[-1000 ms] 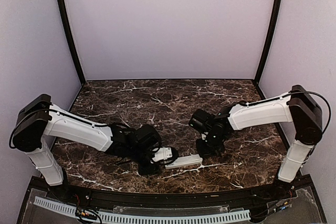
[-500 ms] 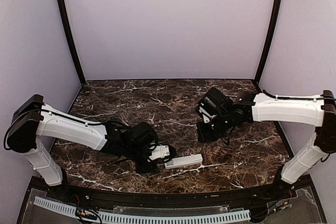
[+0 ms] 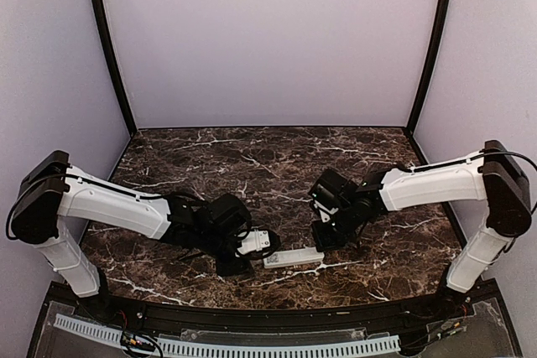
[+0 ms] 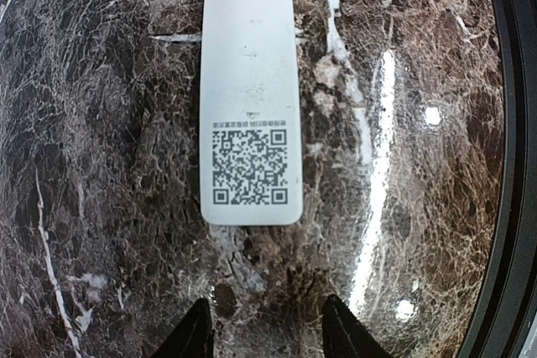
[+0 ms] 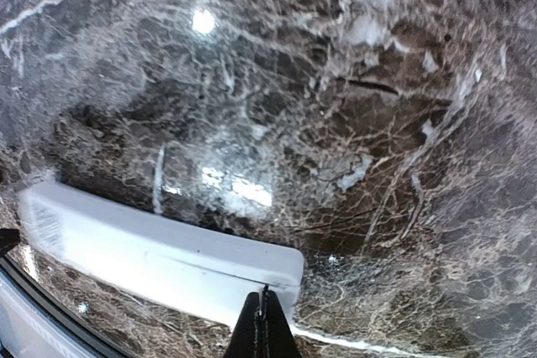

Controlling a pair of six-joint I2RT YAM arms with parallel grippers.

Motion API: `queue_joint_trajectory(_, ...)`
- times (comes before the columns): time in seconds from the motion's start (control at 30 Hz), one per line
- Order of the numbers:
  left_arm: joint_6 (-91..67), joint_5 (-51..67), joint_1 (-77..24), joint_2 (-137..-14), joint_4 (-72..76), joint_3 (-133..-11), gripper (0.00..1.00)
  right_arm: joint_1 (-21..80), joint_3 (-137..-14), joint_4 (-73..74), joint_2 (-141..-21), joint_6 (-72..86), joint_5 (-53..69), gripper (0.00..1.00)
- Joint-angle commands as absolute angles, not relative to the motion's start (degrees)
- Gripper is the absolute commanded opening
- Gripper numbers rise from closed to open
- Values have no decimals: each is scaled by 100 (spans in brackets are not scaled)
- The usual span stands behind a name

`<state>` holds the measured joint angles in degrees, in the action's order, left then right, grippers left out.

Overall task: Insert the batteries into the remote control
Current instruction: Press the battery cover on the remote control, then hold the remote control at the center of the board.

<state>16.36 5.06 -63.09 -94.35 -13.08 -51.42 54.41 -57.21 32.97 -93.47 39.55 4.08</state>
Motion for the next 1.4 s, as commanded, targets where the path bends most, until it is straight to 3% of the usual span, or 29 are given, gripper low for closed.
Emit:
queue_joint_trajectory(0.0, 1713, 492, -6254, -9297, -1456, -5054, 44, 5492, -5412, 2963, -9581, 4113, 542, 0)
queue_joint_trajectory(0.6, 1769, 376, -6246, -9426, -1365, -5085, 46, 5482, -6305, 3622, -9112, 3918, 254, 0)
queue_joint_trajectory(0.8, 1865, 179, -6242, -9721, -1259, -5160, 33, 5187, -5913, 4245, -9090, 4330, -281, 0)
queue_joint_trajectory(1.1, 1698, 492, -6245, -9783, -938, -5161, 5, 5186, -5855, 4099, -9809, 4357, -164, 0)
queue_joint_trajectory(1.2, 1591, 601, -6241, -9804, -801, -5153, 0, 5201, -5854, 4017, -9925, 4360, -77, 0)
queue_joint_trajectory(1.37, 1387, 720, -6241, -9809, -525, -5069, 0, 5238, -5798, 3961, -9911, 4434, -57, 0)
